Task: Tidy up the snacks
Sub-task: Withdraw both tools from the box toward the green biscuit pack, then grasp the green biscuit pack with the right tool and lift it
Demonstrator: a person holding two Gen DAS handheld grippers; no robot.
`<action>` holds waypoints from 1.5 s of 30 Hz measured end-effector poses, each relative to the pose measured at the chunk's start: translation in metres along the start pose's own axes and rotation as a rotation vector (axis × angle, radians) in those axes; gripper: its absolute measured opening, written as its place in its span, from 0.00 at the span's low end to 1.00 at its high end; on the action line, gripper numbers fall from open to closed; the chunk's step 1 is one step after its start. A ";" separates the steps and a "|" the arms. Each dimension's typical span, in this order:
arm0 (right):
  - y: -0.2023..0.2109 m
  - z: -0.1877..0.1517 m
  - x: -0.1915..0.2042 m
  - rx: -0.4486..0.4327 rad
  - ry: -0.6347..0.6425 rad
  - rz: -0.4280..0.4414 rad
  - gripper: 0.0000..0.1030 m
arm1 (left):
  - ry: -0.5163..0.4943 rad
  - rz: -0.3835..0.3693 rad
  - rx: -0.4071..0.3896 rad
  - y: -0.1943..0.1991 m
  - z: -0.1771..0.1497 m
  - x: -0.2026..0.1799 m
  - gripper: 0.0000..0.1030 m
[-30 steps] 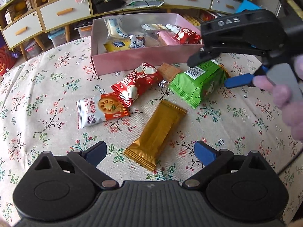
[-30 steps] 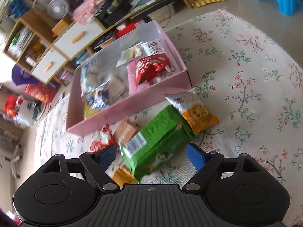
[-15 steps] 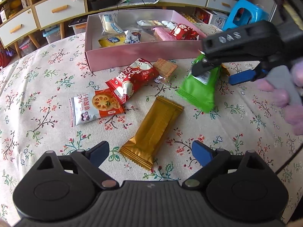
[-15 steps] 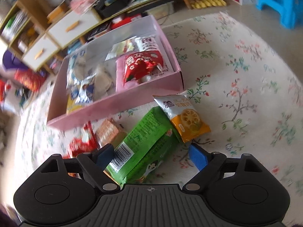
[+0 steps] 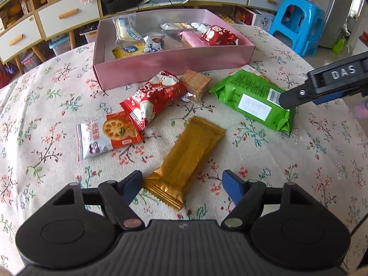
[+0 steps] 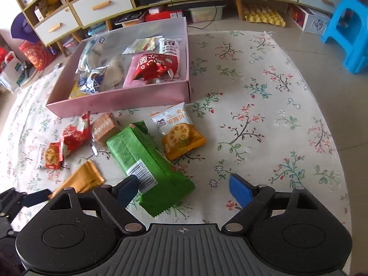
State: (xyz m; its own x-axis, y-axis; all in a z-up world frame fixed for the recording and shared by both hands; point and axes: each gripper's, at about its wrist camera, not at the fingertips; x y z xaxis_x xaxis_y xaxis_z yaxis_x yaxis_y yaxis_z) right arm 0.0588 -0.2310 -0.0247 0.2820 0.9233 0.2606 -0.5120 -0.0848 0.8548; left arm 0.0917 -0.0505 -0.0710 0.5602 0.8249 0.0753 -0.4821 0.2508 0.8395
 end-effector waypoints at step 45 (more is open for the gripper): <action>-0.016 -0.006 0.030 0.056 0.006 0.138 0.54 | 0.212 -0.059 0.018 0.012 0.014 0.020 0.32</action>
State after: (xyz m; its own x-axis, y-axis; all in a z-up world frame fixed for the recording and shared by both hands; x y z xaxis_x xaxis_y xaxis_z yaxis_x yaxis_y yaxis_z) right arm 0.0706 -0.2001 -0.0337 0.2071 0.9039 0.3742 -0.4993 -0.2313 0.8350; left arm 0.1062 -0.0381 -0.0518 0.4319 0.8977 -0.0877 -0.4393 0.2942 0.8488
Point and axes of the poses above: each gripper's, at about its wrist camera, not at the fingertips, and y roughly against the way its jaws point, x to its left, z to its top, and after that the axes turned 7 degrees about z, right-handed
